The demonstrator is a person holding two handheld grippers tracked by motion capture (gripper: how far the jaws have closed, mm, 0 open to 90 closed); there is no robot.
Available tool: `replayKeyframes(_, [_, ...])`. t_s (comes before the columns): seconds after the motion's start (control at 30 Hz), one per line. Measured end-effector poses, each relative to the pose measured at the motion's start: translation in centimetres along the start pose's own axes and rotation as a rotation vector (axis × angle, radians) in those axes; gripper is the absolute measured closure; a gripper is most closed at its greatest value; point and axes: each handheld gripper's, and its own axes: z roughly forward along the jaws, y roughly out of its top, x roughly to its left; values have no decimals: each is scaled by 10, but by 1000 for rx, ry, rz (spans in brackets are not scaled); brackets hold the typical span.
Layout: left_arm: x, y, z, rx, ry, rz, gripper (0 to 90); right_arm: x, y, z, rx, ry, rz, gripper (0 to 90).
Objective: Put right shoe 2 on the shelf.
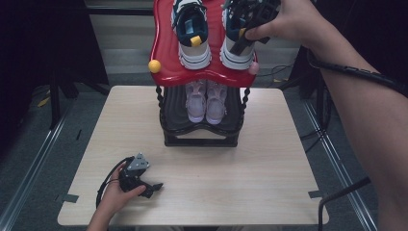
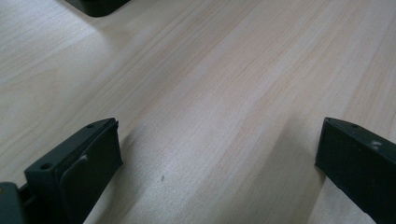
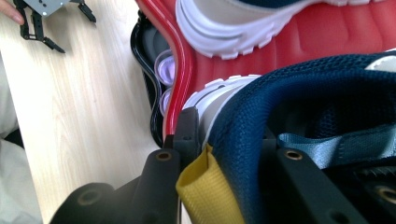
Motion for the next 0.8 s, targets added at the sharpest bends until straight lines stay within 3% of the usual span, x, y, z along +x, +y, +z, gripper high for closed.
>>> replayKeyframes(0.37, [0, 0, 0, 1, 0, 1, 0, -2, 15, 19, 15, -4, -54, 712])
replayKeyframes(0.8, [0, 0, 0, 1, 0, 0, 0, -3, 12, 30, -10, -1, -67, 706])
